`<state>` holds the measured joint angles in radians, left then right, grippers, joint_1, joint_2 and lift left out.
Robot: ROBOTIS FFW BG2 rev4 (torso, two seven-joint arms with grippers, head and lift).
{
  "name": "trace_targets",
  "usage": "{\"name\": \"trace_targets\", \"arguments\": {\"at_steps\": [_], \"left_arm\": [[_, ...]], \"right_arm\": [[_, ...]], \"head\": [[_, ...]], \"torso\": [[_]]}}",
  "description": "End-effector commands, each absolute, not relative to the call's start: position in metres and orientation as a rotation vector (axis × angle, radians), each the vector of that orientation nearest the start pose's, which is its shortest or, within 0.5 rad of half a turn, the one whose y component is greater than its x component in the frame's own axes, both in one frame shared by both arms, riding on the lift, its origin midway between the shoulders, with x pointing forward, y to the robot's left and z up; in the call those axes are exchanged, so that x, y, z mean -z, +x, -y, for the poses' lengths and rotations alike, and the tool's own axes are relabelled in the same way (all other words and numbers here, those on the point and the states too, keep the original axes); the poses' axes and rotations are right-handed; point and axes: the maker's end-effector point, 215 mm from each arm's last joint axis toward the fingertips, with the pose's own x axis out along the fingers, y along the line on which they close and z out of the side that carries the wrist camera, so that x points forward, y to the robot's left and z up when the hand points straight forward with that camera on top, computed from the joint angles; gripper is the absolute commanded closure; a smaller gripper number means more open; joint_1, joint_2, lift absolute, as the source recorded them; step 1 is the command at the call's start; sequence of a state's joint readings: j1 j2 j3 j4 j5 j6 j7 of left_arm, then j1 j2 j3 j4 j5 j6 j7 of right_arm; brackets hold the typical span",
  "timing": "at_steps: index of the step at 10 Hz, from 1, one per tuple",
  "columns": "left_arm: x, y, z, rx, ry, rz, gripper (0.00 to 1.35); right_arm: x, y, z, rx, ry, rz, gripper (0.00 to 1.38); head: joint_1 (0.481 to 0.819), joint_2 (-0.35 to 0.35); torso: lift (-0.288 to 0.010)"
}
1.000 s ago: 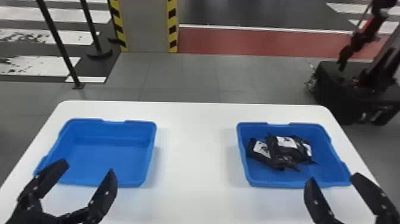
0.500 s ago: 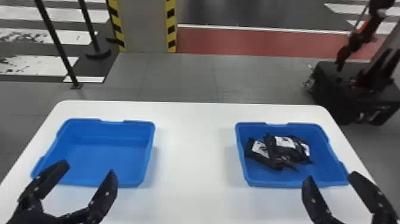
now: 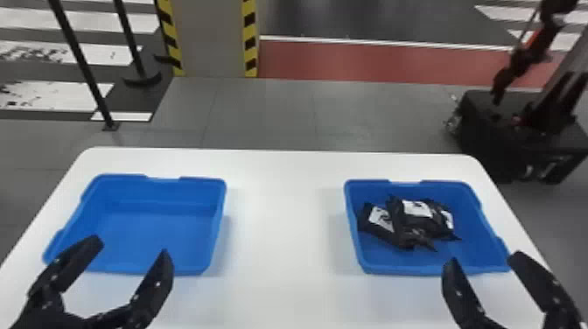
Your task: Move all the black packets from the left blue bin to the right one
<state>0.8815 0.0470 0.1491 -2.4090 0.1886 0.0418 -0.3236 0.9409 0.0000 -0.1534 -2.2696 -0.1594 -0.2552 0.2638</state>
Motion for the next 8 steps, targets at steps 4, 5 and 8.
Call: {"name": "trace_targets", "arguments": {"at_steps": [4,5,8], "left_arm": [[0.2916,0.3407,-0.2187,0.262,-0.063,-0.071,0.13],[0.2916,0.3407,-0.2187,0.262,-0.063,-0.071,0.13],[0.2923,0.3406,-0.2179,0.264,-0.064,-0.073,0.13]], "right_arm": [[0.2994,0.3169,0.2499,-0.135,0.029,0.027,0.24],[0.2994,0.3169,0.2499,-0.135,0.029,0.027,0.24],[0.2993,0.3169,0.2500,-0.134,0.030,0.027,0.24]], "head": [[0.695,-0.055],[0.695,-0.055],[0.695,-0.056]], "torso": [[-0.110],[-0.110],[-0.110]]}}
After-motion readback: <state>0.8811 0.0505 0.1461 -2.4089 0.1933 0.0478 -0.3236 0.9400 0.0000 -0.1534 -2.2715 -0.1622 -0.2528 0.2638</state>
